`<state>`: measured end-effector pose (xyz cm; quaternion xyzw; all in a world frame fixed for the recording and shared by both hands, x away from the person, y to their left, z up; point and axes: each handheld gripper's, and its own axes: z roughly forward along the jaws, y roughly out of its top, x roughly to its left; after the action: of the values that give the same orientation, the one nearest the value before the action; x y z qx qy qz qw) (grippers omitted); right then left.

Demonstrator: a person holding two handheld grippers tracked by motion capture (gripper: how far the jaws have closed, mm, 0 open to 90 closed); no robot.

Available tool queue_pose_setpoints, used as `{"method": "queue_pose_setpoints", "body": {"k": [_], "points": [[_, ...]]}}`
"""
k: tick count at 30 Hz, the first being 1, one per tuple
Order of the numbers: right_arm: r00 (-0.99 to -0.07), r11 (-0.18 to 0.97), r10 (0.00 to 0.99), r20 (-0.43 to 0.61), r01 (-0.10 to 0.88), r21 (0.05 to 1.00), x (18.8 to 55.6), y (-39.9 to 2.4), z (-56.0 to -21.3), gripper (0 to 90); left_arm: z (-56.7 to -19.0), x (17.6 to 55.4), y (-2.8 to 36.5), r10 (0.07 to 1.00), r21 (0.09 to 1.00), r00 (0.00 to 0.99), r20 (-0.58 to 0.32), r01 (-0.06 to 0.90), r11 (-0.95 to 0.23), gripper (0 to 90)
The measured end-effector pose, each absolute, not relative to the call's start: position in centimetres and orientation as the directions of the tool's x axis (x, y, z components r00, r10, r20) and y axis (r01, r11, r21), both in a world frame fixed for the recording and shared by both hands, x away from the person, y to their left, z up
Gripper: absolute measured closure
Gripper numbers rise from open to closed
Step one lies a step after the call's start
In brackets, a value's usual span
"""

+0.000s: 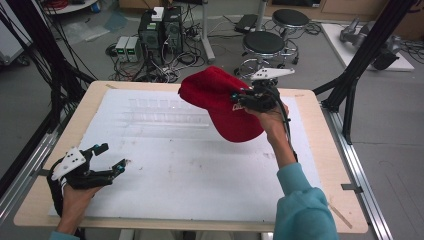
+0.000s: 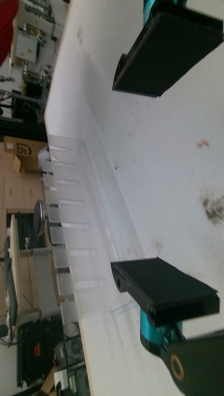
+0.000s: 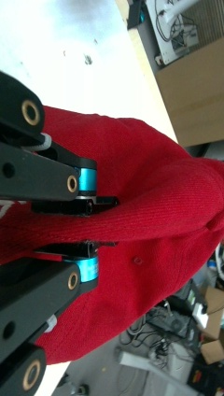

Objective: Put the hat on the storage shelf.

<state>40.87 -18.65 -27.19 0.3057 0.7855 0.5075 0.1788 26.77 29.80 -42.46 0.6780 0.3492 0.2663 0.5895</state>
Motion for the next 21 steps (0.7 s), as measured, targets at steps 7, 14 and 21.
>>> {"method": "queue_pose_setpoints", "body": {"k": [7, 14, 21], "points": [[-0.785, 0.279, 0.619, 0.036, 0.262, 0.924, 39.6, -16.4, -27.2, 83.9, -40.2, 27.1, 26.9, 0.751, 0.976, 0.66, -0.031, 0.181, -0.119, 11.8], [-0.816, 0.263, 0.575, 0.055, 0.247, 0.932, 38.7, -14.1, -28.2, 83.9, -38.8, 27.9, 24.2, 0.694, 0.97, 0.715, -0.085, 0.218, -0.106, 12.2], [-0.843, 0.251, 0.534, 0.054, 0.219, 0.943, 38.0, -12.0, -28.3, 83.9, -37.5, 28.6, 22.3, 0.633, 0.968, 0.767, -0.105, 0.224, -0.111, 12.2]]}}
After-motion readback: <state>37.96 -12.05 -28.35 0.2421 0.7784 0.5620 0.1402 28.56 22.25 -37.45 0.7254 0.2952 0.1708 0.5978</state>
